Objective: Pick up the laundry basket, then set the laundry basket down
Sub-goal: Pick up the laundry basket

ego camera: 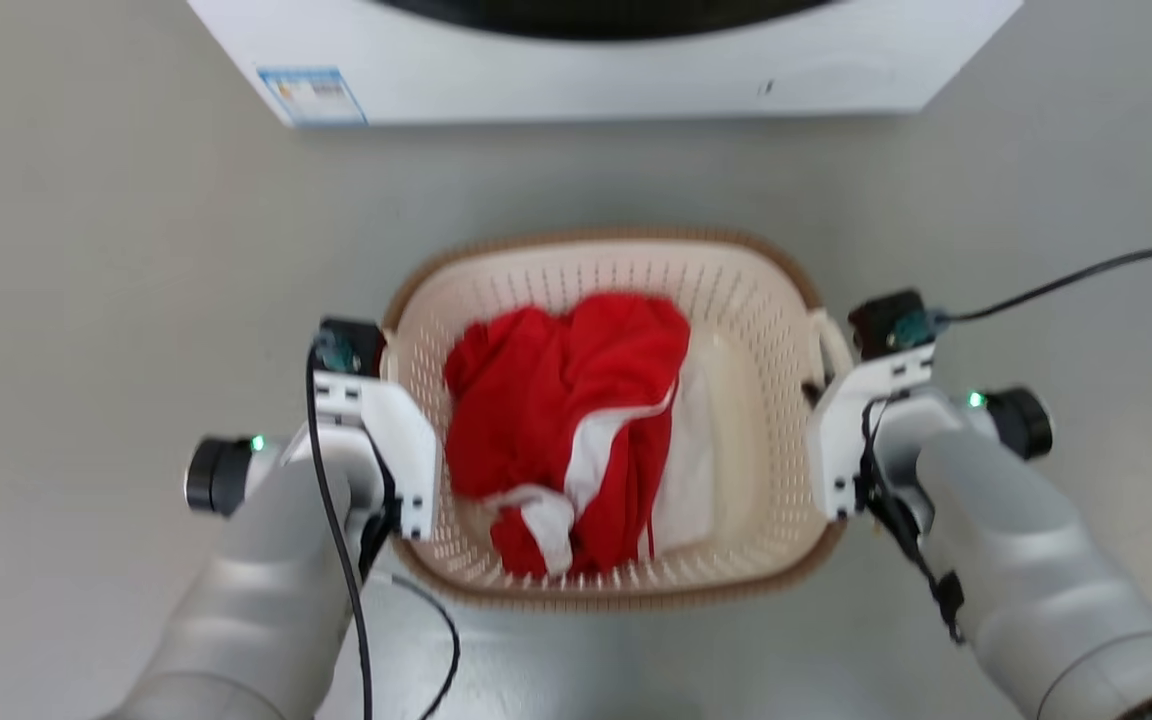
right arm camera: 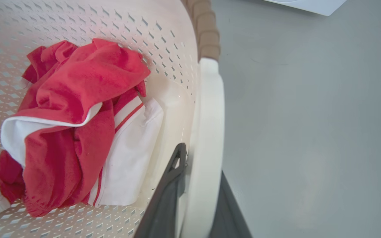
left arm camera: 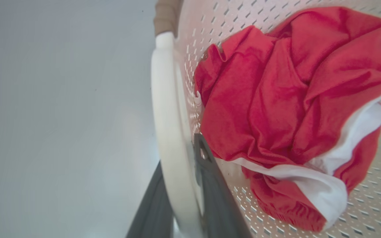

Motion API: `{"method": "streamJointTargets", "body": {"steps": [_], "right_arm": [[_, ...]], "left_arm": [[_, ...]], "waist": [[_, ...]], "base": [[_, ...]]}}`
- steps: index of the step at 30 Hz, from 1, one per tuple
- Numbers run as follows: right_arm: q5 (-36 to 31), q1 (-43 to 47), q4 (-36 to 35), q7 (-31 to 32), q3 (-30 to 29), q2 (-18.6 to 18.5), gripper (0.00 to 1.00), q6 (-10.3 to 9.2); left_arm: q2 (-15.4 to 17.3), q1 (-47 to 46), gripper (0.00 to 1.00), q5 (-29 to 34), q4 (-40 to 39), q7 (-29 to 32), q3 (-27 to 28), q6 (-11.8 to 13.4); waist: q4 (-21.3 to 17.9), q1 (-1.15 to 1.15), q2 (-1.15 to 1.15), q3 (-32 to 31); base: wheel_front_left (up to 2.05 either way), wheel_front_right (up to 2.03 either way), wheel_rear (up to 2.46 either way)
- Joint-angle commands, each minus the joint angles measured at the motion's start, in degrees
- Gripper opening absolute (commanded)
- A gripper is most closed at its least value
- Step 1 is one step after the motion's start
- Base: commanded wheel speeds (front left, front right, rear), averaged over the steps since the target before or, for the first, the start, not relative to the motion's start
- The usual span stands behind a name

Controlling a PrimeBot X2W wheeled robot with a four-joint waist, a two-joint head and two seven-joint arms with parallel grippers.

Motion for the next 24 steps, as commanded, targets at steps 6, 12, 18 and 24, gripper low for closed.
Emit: {"method": "streamJointTargets", "body": {"steps": [6,12,18,24], "right_arm": [[2.1,5.1,-1.3,1.8,4.0,1.4,0.0,0.51],[4.8,8.7,-2.7,4.3,7.3,1.4,0.0,0.51],[8.0,12.3,-3.8,6.8,10.1,1.4,0.0,0.51],[10.7,15.6,-4.4,8.4,12.8,1.4,0.0,0.51]], "left_arm": [[1.5,4.3,0.0,-0.7,-1.0,0.9,-0.1,0.3],[1.5,8.9,0.0,-2.5,-1.2,2.8,-1.8,-1.0],[1.5,13.2,0.0,-4.1,-1.8,5.0,-4.3,-1.4],[1.5,16.7,0.0,-6.0,-2.5,6.2,-5.7,-1.1]], "waist": [[0.0,0.0,0.0,-9.0],[0.0,0.0,0.0,-15.0],[-0.2,0.0,0.0,-20.6],[-0.7,0.0,0.0,-25.8]], "base": [[0.0,0.0,0.0],[0.0,0.0,0.0],[0.0,0.0,0.0],[0.0,0.0,0.0]]}}
